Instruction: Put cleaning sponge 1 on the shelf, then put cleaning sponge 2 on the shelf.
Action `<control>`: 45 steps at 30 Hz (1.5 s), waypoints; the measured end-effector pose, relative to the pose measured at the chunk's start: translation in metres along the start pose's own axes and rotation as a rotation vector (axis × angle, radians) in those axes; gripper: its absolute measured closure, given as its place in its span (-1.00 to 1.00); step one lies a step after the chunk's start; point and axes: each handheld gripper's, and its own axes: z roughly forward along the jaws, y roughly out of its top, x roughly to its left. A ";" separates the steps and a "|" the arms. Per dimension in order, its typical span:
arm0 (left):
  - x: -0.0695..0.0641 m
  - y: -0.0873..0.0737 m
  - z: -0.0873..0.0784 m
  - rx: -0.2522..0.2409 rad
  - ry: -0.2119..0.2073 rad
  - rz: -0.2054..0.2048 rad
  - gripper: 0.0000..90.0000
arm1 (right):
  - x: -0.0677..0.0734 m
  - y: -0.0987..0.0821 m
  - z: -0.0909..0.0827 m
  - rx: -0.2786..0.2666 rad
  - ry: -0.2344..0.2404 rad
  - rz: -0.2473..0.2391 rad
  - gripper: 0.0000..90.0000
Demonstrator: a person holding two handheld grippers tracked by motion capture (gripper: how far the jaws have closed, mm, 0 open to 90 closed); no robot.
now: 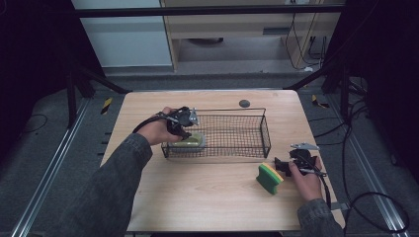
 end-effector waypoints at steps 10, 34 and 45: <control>-0.008 -0.003 -0.043 -0.152 0.096 -0.121 -0.70 | 0.000 0.000 0.000 0.001 0.003 0.004 -0.99; -0.096 -0.133 -0.018 -0.321 0.186 -0.712 -0.86 | -0.011 0.010 -0.078 0.042 0.099 -0.109 -0.70; -0.105 -0.155 0.005 -0.272 0.112 -0.789 -0.86 | -0.005 0.013 -0.125 0.074 0.106 -0.140 -0.69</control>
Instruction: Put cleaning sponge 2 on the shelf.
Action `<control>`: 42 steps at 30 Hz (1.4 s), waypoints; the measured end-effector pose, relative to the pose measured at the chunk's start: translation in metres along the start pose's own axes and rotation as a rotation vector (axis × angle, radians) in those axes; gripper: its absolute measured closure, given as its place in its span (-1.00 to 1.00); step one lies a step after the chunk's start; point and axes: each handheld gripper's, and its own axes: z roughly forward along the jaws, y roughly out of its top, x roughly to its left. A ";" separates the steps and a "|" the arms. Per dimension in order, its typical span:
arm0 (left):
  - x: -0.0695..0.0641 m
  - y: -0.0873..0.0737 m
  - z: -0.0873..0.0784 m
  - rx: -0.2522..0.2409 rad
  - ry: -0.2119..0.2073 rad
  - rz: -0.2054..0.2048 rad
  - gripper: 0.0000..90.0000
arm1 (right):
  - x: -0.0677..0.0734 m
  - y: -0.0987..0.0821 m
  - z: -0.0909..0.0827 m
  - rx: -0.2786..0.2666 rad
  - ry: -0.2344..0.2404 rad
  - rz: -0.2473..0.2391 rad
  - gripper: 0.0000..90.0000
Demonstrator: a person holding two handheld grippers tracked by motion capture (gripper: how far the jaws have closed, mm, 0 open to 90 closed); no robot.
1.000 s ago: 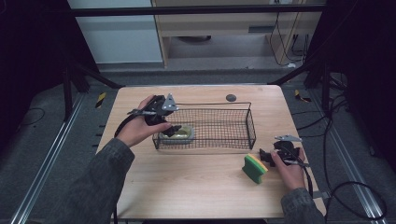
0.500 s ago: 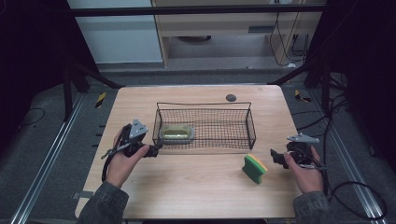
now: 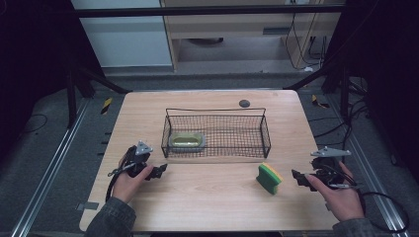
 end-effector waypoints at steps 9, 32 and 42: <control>0.006 -0.011 0.006 0.041 -0.021 -0.028 -0.87 | 0.017 0.012 -0.030 0.016 0.043 -0.080 -0.53; 0.007 -0.020 0.017 0.003 -0.013 -0.026 -1.00 | 0.069 0.041 -0.020 0.120 0.149 -0.186 -0.40; 0.007 -0.020 0.017 0.002 -0.011 -0.028 -1.00 | 0.086 0.052 0.006 0.212 0.159 -0.203 -0.32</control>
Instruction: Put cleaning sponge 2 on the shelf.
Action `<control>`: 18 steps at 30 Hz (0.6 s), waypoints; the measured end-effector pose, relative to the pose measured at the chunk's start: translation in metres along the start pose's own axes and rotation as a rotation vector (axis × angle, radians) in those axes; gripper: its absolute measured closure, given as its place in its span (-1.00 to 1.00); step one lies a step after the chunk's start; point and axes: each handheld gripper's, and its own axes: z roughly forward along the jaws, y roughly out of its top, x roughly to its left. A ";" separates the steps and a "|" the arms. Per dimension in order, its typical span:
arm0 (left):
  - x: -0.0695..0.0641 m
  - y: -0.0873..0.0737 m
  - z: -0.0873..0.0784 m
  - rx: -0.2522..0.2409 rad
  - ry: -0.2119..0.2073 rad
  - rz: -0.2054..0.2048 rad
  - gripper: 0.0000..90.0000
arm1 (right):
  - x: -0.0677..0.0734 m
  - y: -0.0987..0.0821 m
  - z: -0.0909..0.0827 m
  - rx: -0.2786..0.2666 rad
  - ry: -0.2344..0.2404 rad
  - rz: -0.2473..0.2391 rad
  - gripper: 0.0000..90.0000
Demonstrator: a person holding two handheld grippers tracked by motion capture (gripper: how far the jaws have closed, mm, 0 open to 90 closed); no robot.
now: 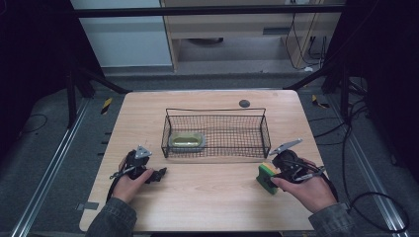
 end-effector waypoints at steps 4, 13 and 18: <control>0.000 0.000 0.000 -0.003 -0.002 0.002 -1.00 | -0.002 0.006 0.011 0.045 0.003 0.005 -0.20; 0.000 0.000 0.000 -0.004 -0.002 0.002 -1.00 | -0.002 0.009 0.027 0.146 0.023 -0.012 -0.13; 0.000 0.000 0.000 -0.004 -0.002 0.002 -1.00 | -0.002 0.011 0.034 0.182 0.026 -0.016 -0.10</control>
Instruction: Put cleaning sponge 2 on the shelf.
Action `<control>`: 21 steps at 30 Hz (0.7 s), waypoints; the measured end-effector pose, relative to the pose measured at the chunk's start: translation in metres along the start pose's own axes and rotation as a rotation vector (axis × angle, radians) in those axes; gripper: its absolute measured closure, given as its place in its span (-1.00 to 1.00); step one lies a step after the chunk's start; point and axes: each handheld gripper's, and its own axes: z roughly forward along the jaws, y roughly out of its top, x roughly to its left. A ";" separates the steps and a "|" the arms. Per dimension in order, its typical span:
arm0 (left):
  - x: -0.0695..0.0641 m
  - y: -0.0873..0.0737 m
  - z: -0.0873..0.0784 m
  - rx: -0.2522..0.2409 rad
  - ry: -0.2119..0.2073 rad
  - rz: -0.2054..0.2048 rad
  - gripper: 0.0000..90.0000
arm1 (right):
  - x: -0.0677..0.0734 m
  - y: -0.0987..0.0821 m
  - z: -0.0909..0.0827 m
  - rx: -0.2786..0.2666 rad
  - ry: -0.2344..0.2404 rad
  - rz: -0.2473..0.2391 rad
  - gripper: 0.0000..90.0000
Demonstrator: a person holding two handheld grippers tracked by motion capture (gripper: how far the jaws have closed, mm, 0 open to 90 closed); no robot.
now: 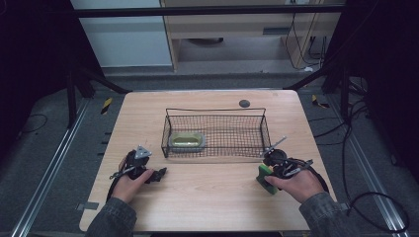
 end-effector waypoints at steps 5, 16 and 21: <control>0.000 0.000 0.000 0.000 0.000 0.000 -1.00 | -0.002 0.001 0.006 0.024 0.003 -0.005 0.02; 0.000 0.000 0.000 -0.003 -0.001 0.001 -1.00 | -0.012 -0.006 -0.004 -0.009 0.024 0.011 0.41; 0.000 -0.001 0.000 -0.004 -0.001 0.002 -1.00 | -0.022 -0.013 -0.017 -0.052 0.013 0.028 0.41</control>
